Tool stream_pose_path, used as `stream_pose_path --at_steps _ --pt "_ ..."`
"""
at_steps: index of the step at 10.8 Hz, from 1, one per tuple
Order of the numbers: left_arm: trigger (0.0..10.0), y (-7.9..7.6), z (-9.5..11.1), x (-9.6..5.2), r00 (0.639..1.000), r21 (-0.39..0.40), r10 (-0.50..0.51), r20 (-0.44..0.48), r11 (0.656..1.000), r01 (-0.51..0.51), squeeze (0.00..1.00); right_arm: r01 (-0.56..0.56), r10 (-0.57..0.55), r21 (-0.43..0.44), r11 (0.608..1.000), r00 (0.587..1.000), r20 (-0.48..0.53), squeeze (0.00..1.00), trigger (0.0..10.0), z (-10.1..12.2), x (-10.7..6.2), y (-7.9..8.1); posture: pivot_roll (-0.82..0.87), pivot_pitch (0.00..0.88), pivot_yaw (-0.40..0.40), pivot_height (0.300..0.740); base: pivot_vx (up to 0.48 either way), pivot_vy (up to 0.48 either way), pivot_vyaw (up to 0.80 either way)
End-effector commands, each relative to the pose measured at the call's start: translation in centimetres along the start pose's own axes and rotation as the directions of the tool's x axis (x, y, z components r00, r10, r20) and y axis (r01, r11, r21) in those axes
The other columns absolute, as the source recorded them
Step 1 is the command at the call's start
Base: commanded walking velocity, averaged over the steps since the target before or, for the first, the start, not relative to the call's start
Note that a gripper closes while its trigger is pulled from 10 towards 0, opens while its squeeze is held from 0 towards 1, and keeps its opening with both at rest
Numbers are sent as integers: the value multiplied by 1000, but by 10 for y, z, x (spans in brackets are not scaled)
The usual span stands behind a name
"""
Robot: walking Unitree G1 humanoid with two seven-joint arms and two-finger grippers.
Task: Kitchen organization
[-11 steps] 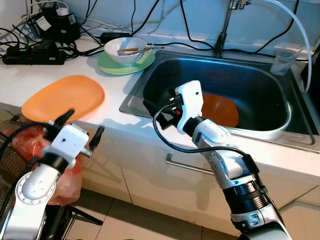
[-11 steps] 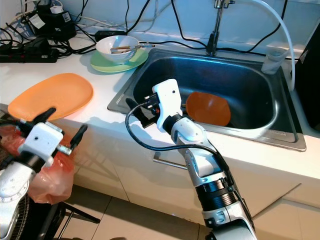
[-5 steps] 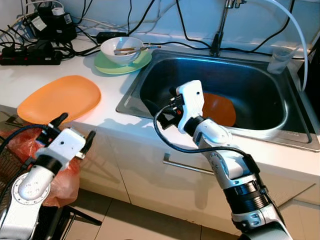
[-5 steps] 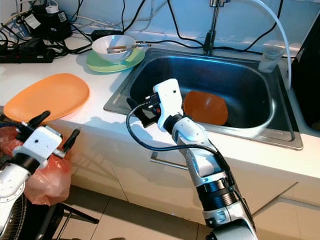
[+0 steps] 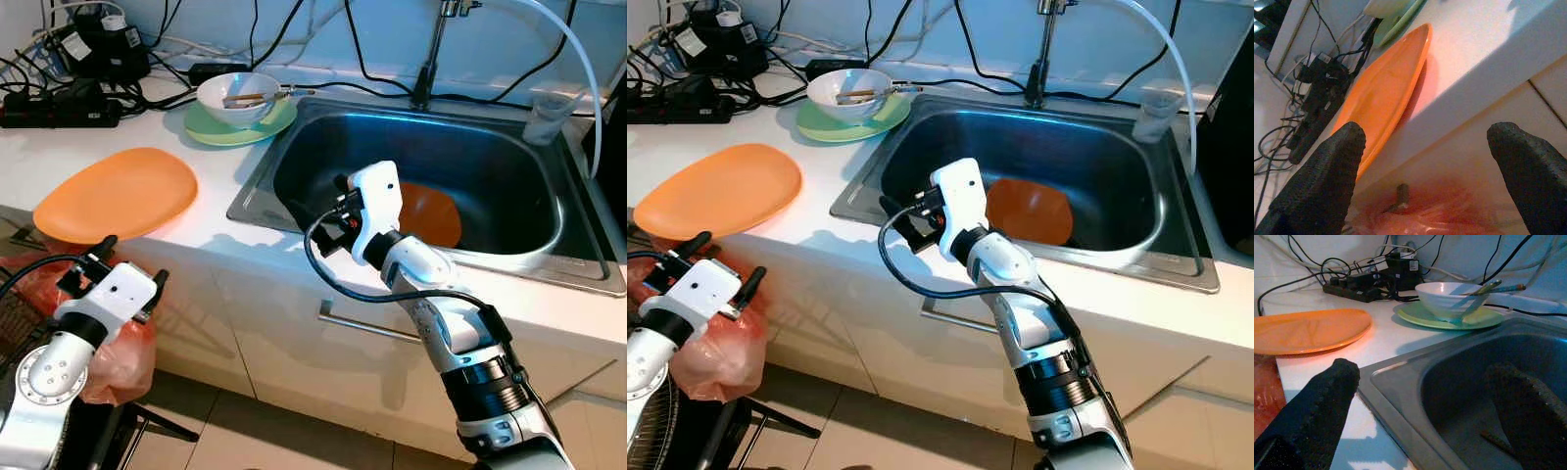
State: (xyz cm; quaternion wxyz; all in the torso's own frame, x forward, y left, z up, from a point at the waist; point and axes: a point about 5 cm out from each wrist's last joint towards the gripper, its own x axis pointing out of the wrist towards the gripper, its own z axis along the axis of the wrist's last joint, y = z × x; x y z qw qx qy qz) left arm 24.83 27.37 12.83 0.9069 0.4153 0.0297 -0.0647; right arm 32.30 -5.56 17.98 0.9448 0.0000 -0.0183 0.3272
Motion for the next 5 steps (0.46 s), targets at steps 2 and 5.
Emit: stream_pose_path --at_steps 2,5 --pt "10000 13 -6 1 999 43 45 -25 998 -44 0 -3 3 -5 1000 1000 2 439 10000 1 -3 0 220 0 45 740 0 0 0" --pt "10000 23 -15 3 996 76 72 -57 995 -67 0 -1 1 -3 1000 1000 -3 439 10000 0 -4 0 215 0 45 740 0 0 0"
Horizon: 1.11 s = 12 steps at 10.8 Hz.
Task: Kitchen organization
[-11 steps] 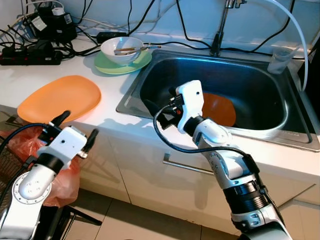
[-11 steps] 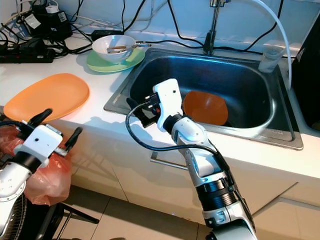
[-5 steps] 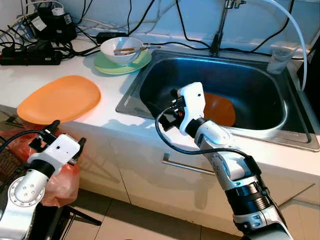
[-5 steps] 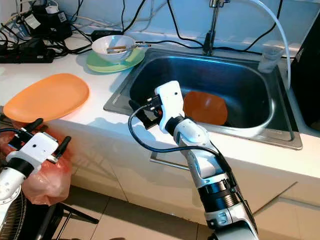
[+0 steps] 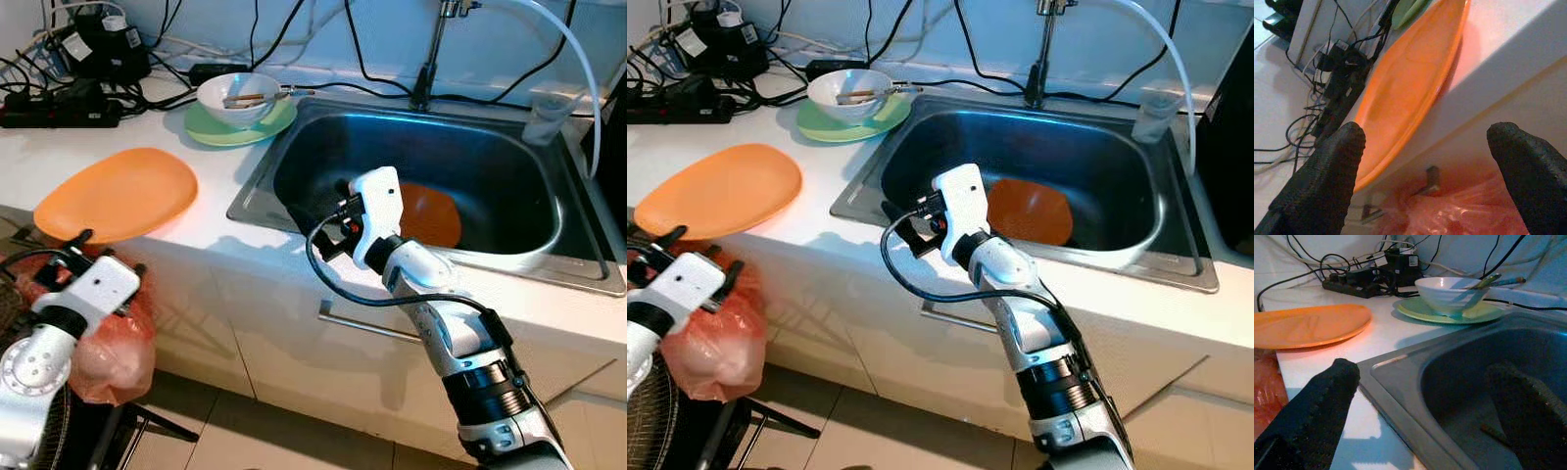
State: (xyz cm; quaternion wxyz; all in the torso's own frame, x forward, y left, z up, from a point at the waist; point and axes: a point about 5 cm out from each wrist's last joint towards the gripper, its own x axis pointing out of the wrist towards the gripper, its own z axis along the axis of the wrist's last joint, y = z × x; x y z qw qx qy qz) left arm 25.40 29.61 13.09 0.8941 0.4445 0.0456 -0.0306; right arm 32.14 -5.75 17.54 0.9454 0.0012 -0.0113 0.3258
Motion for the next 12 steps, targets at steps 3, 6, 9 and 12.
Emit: stream_pose_path --at_steps 3,6,9,12 --pt "10000 24 -10 13 997 55 70 -44 996 -68 0 5 -5 -7 1000 1000 6 439 10000 3 -3 0 205 0 49 740 0 0 0" --pt "10000 42 -11 28 992 87 114 -53 990 -109 0 15 -15 -2 1000 1000 7 439 10000 3 -5 0 189 0 56 740 0 0 0" --pt "8627 43 -12 37 995 94 90 -49 992 -86 0 31 -31 0 1000 999 7 439 10000 4 -8 -2 174 0 63 740 0 0 0" --pt "0 41 -20 43 996 108 47 -77 993 -39 0 44 -44 1 999 999 8 439 10000 4 -11 -2 163 0 69 740 0 0 0"
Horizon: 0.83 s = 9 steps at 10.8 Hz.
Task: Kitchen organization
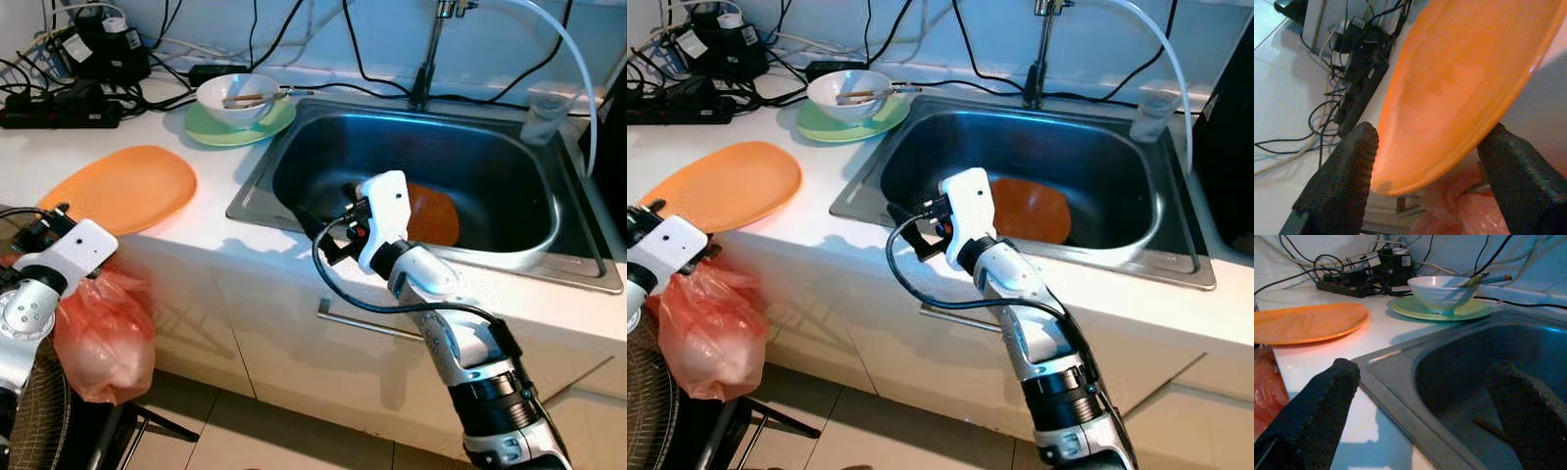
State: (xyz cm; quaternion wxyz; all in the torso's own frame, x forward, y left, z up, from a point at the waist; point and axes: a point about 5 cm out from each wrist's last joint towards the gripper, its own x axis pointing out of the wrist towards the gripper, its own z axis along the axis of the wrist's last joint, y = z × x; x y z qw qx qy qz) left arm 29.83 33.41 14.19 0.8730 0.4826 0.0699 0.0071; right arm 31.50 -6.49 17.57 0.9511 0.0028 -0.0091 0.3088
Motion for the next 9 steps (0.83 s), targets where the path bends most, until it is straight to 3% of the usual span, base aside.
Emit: stream_pose_path --at_steps 1,9 --pt "0 5 0 1 1000 24 -15 5 1000 14 0 11 -11 -3 1000 1000 10 443 10000 4 -2 -1 162 0 71 740 0 0 0" --pt "0 -1 4 7 996 39 -62 61 997 59 0 25 -25 -1 1000 1000 5 447 10000 4 -4 -2 151 0 74 740 0 0 0"
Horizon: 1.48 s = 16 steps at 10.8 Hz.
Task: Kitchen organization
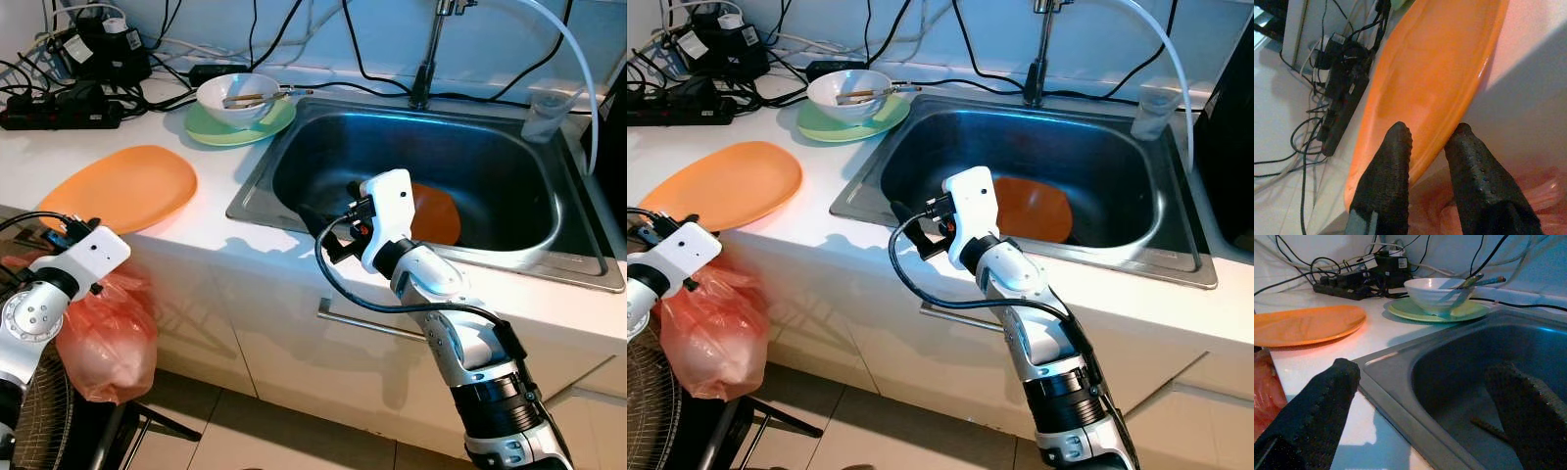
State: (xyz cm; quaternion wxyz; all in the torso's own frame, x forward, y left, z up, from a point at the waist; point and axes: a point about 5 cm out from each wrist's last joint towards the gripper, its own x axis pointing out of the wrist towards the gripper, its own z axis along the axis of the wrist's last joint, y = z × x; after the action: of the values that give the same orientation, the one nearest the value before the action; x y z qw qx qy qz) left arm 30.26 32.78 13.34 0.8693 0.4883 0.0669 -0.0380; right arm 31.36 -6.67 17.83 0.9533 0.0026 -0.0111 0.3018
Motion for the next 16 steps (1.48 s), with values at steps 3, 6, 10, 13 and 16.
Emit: stream_pose_path --at_steps 3,6,10,13,16 --pt "0 8 4 2 1000 23 7 28 1000 -8 0 10 -10 -2 1000 1000 1 443 10000 1 -1 -2 150 0 76 740 0 0 0" --pt "0 15 7 4 998 54 37 46 998 -39 0 12 -12 -5 1000 1000 6 443 10000 2 0 -2 149 0 80 740 0 0 0" --pt "0 23 29 10 984 77 92 156 992 -104 0 15 -15 -14 1000 1000 9 439 10000 4 1 -4 141 0 80 740 0 0 0" --pt "0 25 42 11 969 132 84 231 984 -117 0 20 -20 -14 1000 1000 12 443 10000 4 0 -5 140 0 83 740 0 0 0" --pt "0 19 85 18 911 121 88 403 982 -148 0 64 -64 -16 998 998 17 439 10000 6 -2 -10 122 0 86 740 0 0 0"
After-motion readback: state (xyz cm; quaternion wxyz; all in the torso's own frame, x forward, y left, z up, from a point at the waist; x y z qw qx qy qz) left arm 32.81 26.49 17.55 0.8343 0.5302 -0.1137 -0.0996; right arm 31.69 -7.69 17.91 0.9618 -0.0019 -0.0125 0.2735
